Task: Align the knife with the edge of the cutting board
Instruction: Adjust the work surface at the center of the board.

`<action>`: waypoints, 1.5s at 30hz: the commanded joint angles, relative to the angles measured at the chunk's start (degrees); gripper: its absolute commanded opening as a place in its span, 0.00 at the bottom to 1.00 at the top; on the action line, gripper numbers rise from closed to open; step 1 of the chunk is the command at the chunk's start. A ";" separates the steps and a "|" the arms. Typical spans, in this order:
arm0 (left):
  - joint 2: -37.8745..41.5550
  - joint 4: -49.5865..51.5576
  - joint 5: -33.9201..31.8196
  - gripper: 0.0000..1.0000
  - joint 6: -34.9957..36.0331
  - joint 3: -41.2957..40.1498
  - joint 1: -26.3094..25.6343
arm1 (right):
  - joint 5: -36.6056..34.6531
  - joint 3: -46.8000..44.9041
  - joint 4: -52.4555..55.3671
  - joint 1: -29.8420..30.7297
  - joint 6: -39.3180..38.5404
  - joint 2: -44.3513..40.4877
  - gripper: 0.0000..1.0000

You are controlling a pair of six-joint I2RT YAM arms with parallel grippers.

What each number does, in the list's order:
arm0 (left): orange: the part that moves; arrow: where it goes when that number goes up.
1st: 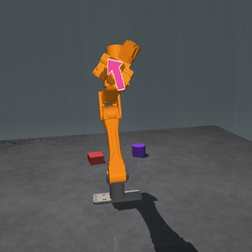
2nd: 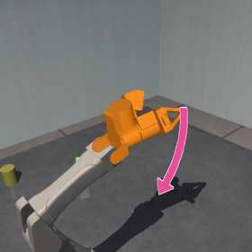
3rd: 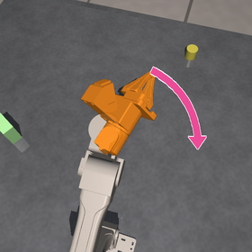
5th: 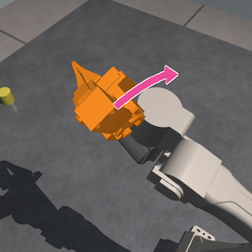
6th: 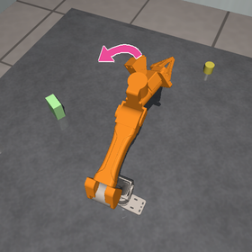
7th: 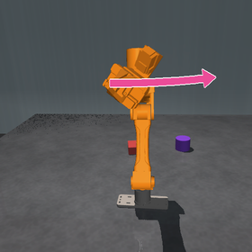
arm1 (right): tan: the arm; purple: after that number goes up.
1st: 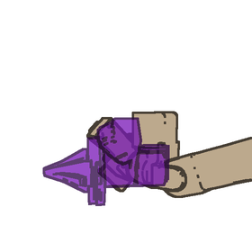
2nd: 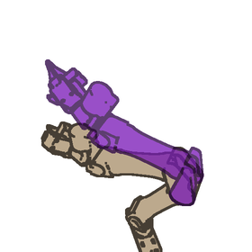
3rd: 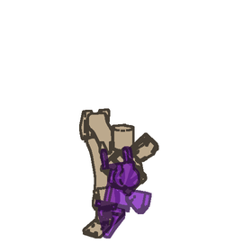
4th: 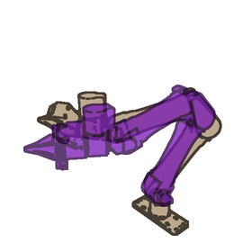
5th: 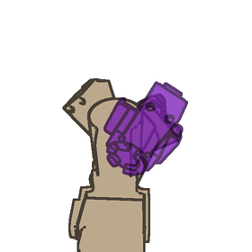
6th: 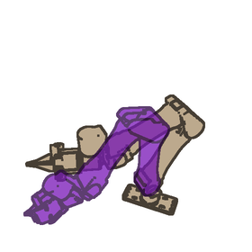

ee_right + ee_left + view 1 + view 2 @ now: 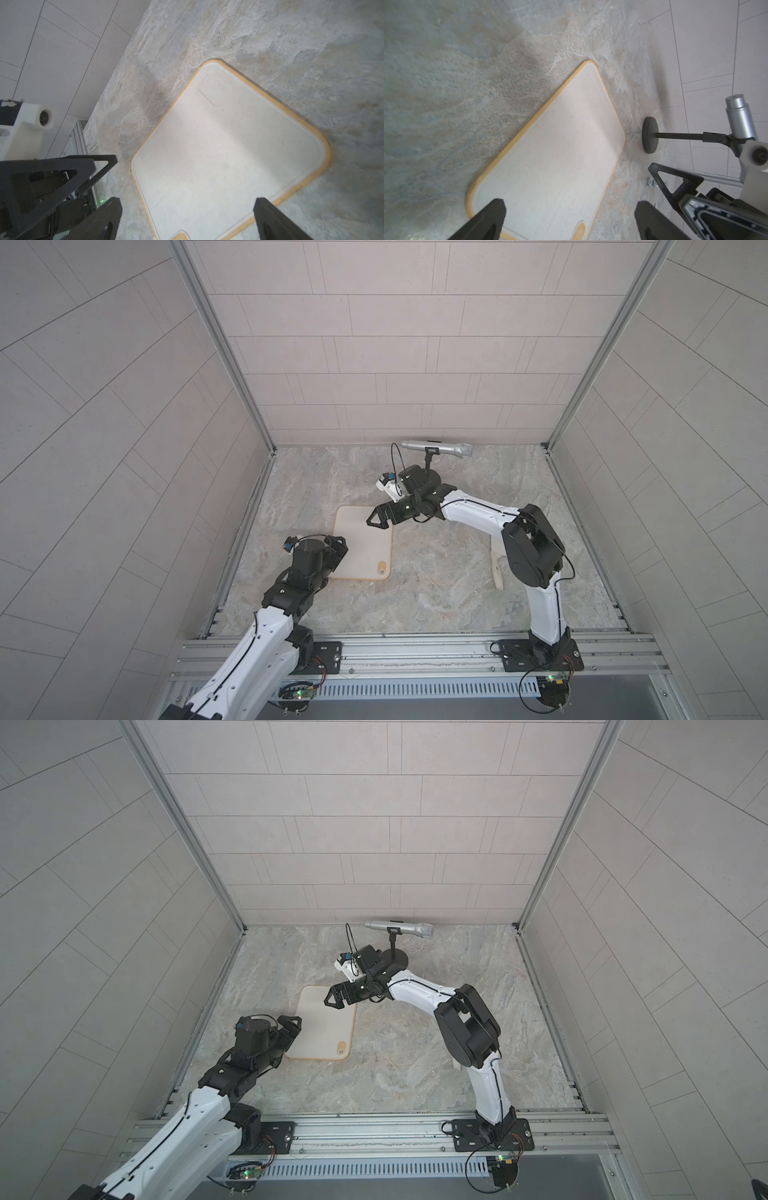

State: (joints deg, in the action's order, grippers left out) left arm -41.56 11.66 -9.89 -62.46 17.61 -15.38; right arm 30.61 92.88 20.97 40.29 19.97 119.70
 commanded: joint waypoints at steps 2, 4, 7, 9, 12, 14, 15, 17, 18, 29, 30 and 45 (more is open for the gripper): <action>-5.92 -7.03 2.62 1.00 -1.54 -0.47 0.32 | -1.22 7.45 5.44 0.48 -2.20 4.84 1.00; -8.42 -9.04 4.17 1.00 -1.76 -0.47 0.33 | -2.69 10.11 6.40 0.50 -2.23 6.99 1.00; -10.35 -10.21 5.24 1.00 -1.81 -1.61 0.31 | -5.63 15.22 8.89 0.51 -3.10 10.34 1.00; -11.18 -11.55 5.27 1.00 -2.47 -2.74 0.31 | -7.42 18.80 11.36 0.43 -4.07 12.66 1.00; -12.65 -13.01 5.09 1.00 -3.40 -3.65 0.30 | -8.87 24.14 14.55 0.33 -5.01 16.22 1.00; -14.11 -14.20 5.82 1.00 -4.02 -3.95 0.26 | -9.33 27.50 16.65 0.00 -5.43 18.26 1.00; -15.09 -15.13 6.23 1.00 -4.50 -4.02 0.31 | -9.38 28.76 17.18 -0.18 -5.53 19.03 1.00; -16.74 -16.32 6.87 1.00 -5.13 -4.00 0.27 | -9.23 30.77 17.60 -0.70 -5.52 20.42 1.00; -17.49 -16.86 7.14 1.00 -5.32 -3.94 0.28 | -8.98 31.91 18.06 -0.92 -5.51 21.06 1.00; -17.97 -13.30 9.43 1.00 -6.89 -3.10 0.26 | -9.51 43.29 22.26 -1.83 -5.05 29.38 1.00; -17.46 -11.91 9.27 1.00 -7.07 -2.97 0.26 | -9.47 44.01 22.39 -1.86 -4.95 29.97 1.00; -17.14 -0.94 10.71 1.00 -6.89 0.76 0.26 | -8.39 45.31 23.05 -2.75 -5.18 32.43 1.00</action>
State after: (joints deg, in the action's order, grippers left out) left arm -56.40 6.07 -0.64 -69.08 18.28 -15.38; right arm 22.11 137.38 42.41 38.00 15.27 150.23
